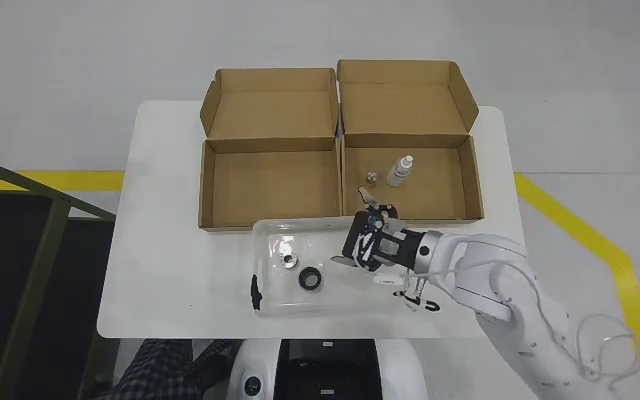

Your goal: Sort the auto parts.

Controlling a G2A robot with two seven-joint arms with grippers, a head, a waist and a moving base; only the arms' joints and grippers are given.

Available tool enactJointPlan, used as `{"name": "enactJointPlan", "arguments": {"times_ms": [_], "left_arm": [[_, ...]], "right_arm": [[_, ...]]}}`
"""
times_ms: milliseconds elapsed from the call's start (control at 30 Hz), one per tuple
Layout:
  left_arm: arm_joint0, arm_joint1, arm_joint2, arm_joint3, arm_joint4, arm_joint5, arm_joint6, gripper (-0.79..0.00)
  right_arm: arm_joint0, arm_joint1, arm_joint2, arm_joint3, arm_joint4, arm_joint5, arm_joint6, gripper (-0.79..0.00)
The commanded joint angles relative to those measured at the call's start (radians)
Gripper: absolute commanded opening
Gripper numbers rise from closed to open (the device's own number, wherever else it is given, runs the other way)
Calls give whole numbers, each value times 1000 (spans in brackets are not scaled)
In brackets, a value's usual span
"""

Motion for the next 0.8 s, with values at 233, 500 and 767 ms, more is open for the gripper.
{"name": "enactJointPlan", "arguments": {"times_ms": [233, 500, 767], "left_arm": [[0, 0, 0, 0, 0, 0, 0, 0], [0, 0, 0, 0, 0, 0, 0, 0], [0, 0, 0, 0, 0, 0, 0, 0]], "right_arm": [[21, -12, -94, 60, 0, -40, -12, 0], [40, -20, -146, 112, -11, -54, -26, 0], [53, -28, -193, 158, -47, -83, -45, 0]]}}
